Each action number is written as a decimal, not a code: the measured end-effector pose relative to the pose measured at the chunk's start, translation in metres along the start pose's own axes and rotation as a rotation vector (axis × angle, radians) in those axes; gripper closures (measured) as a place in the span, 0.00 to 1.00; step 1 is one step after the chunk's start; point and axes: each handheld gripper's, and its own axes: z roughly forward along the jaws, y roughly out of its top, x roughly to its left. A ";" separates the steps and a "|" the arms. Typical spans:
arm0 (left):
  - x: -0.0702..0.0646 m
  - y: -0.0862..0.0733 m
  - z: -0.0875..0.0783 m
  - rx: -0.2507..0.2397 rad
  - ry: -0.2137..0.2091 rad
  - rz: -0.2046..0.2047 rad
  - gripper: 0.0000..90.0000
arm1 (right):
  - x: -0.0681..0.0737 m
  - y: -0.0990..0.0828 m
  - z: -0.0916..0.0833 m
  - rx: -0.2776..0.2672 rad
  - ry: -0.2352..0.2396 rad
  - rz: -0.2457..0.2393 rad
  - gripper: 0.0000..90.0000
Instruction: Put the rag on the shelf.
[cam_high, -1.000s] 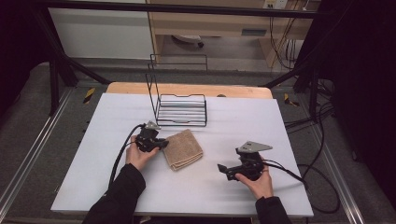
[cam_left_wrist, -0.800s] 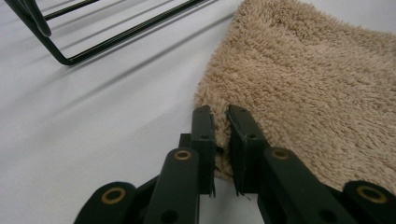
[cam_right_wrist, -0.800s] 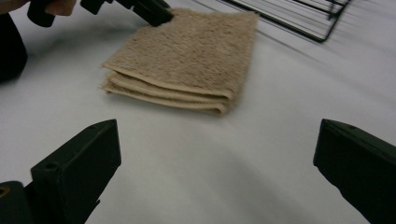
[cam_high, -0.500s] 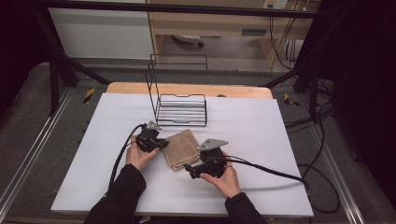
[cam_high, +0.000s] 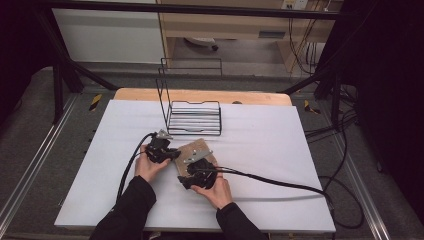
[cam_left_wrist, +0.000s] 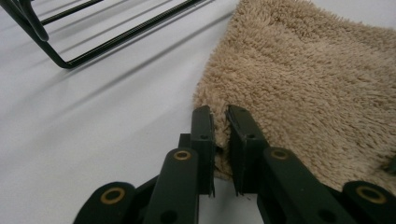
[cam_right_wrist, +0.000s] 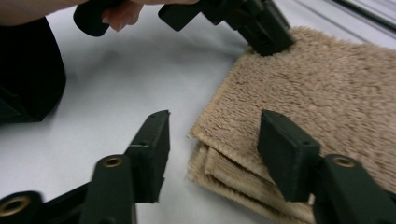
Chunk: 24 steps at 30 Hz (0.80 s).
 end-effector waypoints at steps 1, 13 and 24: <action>0.000 0.000 0.000 -0.001 0.000 -0.002 0.89 | 0.001 0.000 0.002 0.008 -0.005 -0.013 0.57; 0.002 0.002 0.000 0.010 -0.011 -0.017 0.90 | 0.005 -0.007 0.007 0.004 -0.100 -0.115 0.77; 0.001 0.003 -0.001 0.016 -0.006 -0.031 0.92 | 0.005 -0.005 0.006 0.005 -0.071 -0.051 0.56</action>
